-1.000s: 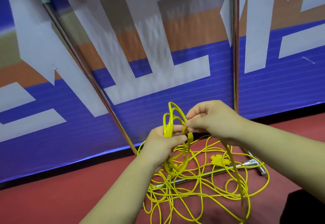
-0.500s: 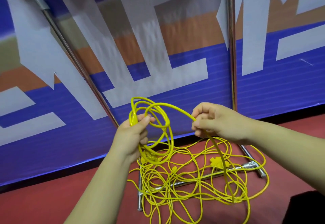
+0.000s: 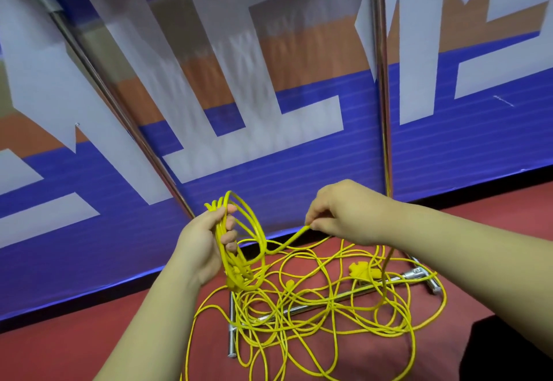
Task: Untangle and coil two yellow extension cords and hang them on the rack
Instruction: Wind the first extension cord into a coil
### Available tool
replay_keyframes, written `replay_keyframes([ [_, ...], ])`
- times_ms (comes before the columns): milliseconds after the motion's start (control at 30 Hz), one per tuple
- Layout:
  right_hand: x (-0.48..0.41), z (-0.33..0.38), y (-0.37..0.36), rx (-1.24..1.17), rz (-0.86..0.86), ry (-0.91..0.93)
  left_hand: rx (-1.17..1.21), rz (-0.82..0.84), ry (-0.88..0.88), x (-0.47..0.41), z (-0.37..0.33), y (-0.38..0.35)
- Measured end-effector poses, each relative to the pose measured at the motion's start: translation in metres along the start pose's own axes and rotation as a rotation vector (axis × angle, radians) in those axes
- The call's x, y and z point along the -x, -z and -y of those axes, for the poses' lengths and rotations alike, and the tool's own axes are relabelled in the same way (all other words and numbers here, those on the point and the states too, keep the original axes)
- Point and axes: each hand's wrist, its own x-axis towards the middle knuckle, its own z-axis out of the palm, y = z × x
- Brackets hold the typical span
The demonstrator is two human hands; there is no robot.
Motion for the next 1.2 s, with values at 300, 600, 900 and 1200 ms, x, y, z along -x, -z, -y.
replay_keyframes([
  [300,0.003,0.015,-0.001,-0.229,0.227,0.093,-0.064,0.103,0.017,0.018,0.002,-0.027],
  [600,0.004,0.017,0.006,-0.71,-0.022,0.016,-0.237,0.176,0.045,0.032,0.018,-0.055],
  [900,0.002,0.011,0.001,-0.69,-0.289,-0.122,-0.113,0.289,0.105,0.037,0.017,-0.065],
  [1200,0.009,-0.003,0.005,-0.933,0.02,-0.132,0.086,0.305,0.008,0.036,-0.014,-0.048],
])
